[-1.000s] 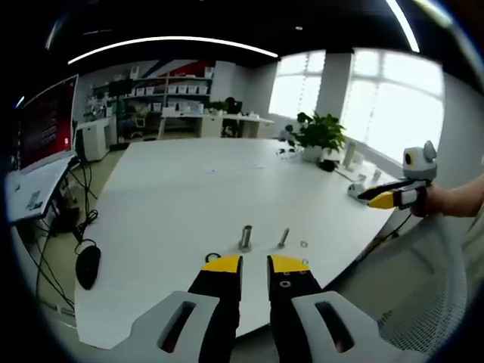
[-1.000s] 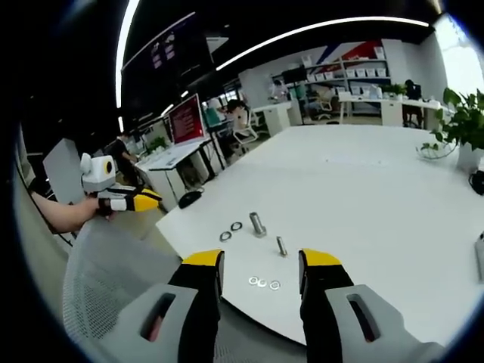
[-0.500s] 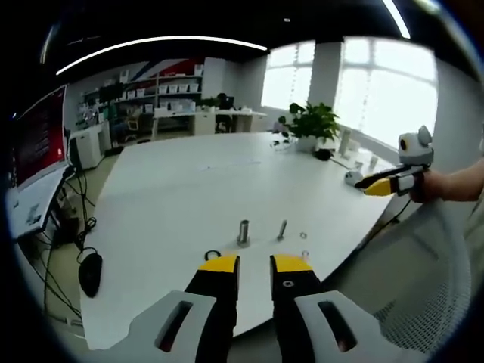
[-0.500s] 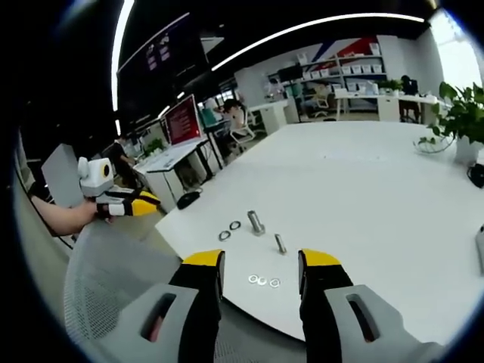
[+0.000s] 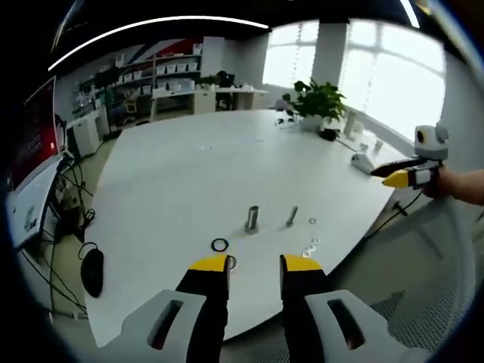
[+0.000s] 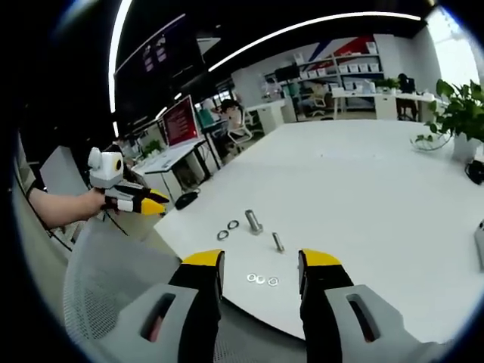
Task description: Place the washer onto the threaded stud by aligning its center hole with the stud, sliding it down to the base, and recovering from edge contact or off-axis alignment until the washer reaches the visible bottom stop.
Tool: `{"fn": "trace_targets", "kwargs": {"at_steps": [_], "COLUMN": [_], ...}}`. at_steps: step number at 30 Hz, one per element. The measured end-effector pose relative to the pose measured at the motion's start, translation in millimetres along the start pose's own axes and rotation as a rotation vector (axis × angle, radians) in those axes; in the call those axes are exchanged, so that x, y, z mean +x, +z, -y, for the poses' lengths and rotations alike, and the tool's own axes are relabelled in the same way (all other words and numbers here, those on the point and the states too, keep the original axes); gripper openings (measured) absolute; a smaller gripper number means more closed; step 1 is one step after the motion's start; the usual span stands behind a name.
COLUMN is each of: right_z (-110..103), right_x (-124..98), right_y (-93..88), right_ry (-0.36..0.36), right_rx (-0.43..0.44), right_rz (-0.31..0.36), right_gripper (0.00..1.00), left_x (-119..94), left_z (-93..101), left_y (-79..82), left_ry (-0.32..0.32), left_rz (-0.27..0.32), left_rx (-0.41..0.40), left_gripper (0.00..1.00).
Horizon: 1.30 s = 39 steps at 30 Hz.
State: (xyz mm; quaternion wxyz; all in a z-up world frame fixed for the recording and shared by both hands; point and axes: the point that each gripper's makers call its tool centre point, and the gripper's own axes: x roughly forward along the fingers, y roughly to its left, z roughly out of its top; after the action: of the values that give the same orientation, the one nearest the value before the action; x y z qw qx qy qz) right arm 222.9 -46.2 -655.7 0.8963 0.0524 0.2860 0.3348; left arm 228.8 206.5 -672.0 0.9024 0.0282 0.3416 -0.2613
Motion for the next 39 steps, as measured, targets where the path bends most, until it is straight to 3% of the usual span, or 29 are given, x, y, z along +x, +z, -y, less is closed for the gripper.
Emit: {"fn": "trace_targets", "kwargs": {"at_steps": [4,9,16,24,34,36,39], "right_z": [1,3,3,7,8,8,9], "right_x": [-1,-2,-1,-1,-1,-1,-1], "right_y": [-0.3,0.0,0.0,-0.8,-1.5,-1.7,-1.3], "right_ry": [-0.002,-0.006,-0.007,-0.020,-0.023,-0.024,-0.028], "right_rx": [0.008,0.023,0.021,0.029,0.037,0.038,0.036], "right_rz": [0.000,0.009,0.007,0.006,0.006,0.007,0.009], "right_gripper": [0.42,0.42,0.42,0.42,0.42,0.42,0.42], "left_x": [11,28,46,72,109,117,127], "left_z": [2.9,8.9,14.6,2.4,-24.0,-28.3,-35.1], "left_y": [6.1,0.0,-11.9,-38.3,-52.9,-55.8,-69.0], "left_ry": [-0.022,-0.028,-0.059,-0.058,-0.024,-0.009,0.006], "left_rz": [-0.043,-0.086,-0.133,-0.227,-0.334,-0.350,-0.425], "left_rx": [0.007,0.048,0.078,0.071,0.047,0.085,0.145], "left_gripper": [0.14,0.22,0.23,0.23,0.23,0.23,0.23]}}
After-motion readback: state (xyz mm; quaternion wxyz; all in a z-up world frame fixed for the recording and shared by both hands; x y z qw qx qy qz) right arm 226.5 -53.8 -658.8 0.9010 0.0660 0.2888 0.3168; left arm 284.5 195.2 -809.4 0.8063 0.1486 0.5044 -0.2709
